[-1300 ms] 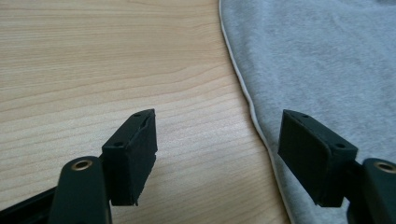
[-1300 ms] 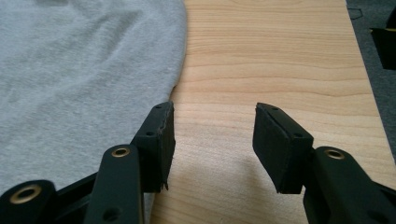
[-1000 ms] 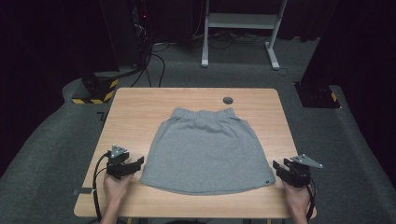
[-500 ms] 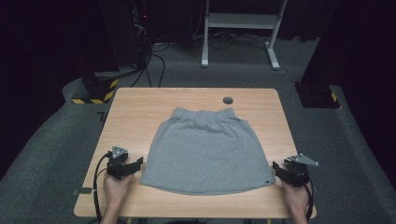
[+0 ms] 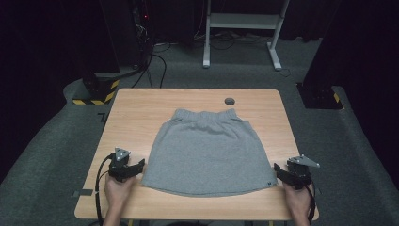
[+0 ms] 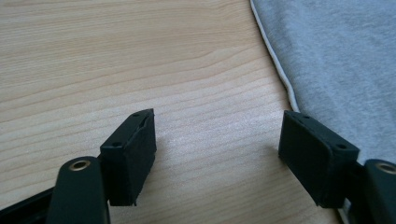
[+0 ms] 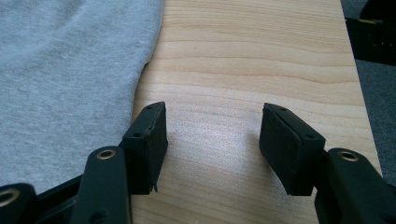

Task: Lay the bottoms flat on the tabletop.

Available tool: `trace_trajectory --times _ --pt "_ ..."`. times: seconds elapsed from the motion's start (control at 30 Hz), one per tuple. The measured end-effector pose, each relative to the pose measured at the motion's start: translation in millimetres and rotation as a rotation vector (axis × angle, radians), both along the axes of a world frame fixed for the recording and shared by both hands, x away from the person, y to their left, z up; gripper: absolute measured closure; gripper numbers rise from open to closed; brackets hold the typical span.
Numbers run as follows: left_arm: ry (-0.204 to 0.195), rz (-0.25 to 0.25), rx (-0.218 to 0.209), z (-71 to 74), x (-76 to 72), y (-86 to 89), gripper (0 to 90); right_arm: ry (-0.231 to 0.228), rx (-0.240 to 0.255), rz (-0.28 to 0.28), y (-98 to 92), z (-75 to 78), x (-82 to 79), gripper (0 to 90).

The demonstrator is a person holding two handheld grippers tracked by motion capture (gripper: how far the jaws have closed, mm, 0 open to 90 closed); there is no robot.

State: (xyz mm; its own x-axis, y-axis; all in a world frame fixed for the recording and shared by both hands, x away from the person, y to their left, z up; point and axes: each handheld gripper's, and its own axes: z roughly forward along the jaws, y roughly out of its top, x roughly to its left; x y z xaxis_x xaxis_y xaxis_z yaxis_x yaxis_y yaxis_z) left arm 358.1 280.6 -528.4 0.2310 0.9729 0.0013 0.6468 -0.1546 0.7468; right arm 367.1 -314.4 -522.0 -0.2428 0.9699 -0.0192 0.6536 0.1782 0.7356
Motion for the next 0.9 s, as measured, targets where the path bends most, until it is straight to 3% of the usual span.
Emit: trace_trajectory --times 0.9 --pt "0.001 0.007 -0.001 0.0 -0.9 -0.4 27.3 0.001 0.001 0.004 1.1 0.0 -0.3 41.1"
